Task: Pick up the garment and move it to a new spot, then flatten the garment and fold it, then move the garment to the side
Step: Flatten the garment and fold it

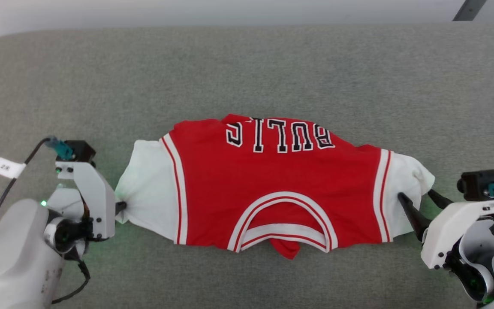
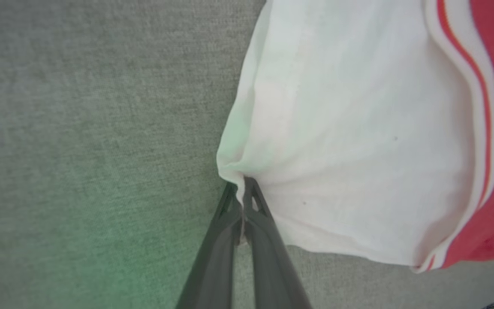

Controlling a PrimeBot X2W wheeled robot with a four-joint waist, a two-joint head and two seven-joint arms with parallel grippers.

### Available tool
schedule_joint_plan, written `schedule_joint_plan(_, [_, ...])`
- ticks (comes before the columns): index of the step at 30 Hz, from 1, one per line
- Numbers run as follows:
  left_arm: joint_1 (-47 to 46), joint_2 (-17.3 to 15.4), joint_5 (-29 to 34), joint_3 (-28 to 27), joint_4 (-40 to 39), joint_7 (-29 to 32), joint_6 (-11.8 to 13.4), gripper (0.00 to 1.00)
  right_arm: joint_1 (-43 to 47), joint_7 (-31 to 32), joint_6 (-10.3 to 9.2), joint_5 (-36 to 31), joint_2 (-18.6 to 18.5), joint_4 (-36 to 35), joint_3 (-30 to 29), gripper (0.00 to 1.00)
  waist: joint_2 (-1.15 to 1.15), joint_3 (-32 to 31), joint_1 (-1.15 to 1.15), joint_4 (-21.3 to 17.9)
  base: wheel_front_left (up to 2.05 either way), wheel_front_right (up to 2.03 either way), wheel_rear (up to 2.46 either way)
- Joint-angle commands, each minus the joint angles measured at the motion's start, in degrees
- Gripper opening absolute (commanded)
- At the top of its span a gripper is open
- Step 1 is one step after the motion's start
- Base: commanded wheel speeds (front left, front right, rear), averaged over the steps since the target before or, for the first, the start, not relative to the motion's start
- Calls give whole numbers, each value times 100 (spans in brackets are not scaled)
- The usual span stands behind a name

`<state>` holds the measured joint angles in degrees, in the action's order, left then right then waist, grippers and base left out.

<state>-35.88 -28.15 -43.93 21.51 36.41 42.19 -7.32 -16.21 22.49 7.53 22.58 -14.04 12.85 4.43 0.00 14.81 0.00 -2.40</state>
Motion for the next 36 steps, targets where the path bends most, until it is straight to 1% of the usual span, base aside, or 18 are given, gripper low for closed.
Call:
schedule_joint_plan(1, [110, 151, -16, 119, 115, -15, 4, 0, -116, 63, -9, 23, -50, 91, 62, 100, 0, 73, 0, 76, 0, 0, 0])
schedule_joint_plan(2, [93, 162, -20, 135, 114, -28, 7, 0, -165, 132, -9, 63, -47, 196, 102, 100, 0, 90, 0, 96, 0, 0, 0])
schedule_joint_plan(3, [75, 172, -24, 153, 113, -25, 7, 0, -222, 182, -9, 80, -64, 296, 152, 86, 0, 106, 0, 117, 0, 0, 0])
schedule_joint_plan(4, [60, 177, -19, 167, 112, -40, 6, 0, -286, 239, -9, 93, -88, 383, 211, 38, 0, 122, 0, 136, 0, 0, 0])
schedule_joint_plan(5, [53, 181, -23, 180, 116, -53, 14, 0, -323, 302, -9, 135, -90, 484, 260, 0, 0, 132, 0, 150, 0, 0, 0])
schedule_joint_plan(8, [22, 180, -59, 197, 121, -73, 13, 0, -408, 365, -9, 264, -102, 654, 290, 0, 0, 145, 0, 196, 0, 0, 0])
schedule_joint_plan(11, [-60, 147, -92, 188, 42, -113, 9, 0, -514, 449, -10, 412, -124, 672, 180, 0, 0, 121, 0, 223, 0, 0, 0])
schedule_joint_plan(15, [-250, 44, -138, 146, -194, -79, 6, 0, -665, 590, -10, 604, -207, 445, 5, 0, 0, 22, 0, 249, 0, 0, 0])
schedule_joint_plan(22, [-635, -162, -163, 68, -847, 163, 42, 0, -965, 862, -9, 1099, -232, -124, -283, 0, 0, -302, 0, 295, 0, 0, 0])
schedule_joint_plan(26, [-986, -242, -147, 25, -1231, 353, 131, 0, -1342, 964, -9, 1259, -218, -345, -385, 0, 0, -550, 0, 325, 0, 0, 0])
schedule_joint_plan(30, [-1446, -261, -106, -5, -1474, 488, 176, 0, -1893, 928, -9, 1362, -147, -417, -449, 0, 0, -771, 0, 362, 0, 0, 0])
schedule_joint_plan(33, [-1865, -274, 10, -23, -1520, 436, 198, 0, -2366, 869, -9, 1376, -108, -362, -433, 0, 0, -895, 0, 381, 0, 0, 0])
schedule_joint_plan(36, [-2324, -248, 136, -61, -1438, 257, 196, 0, -2857, 718, -9, 1375, -24, -232, -415, 0, 0, -981, 0, 398, 0, 0, 0])
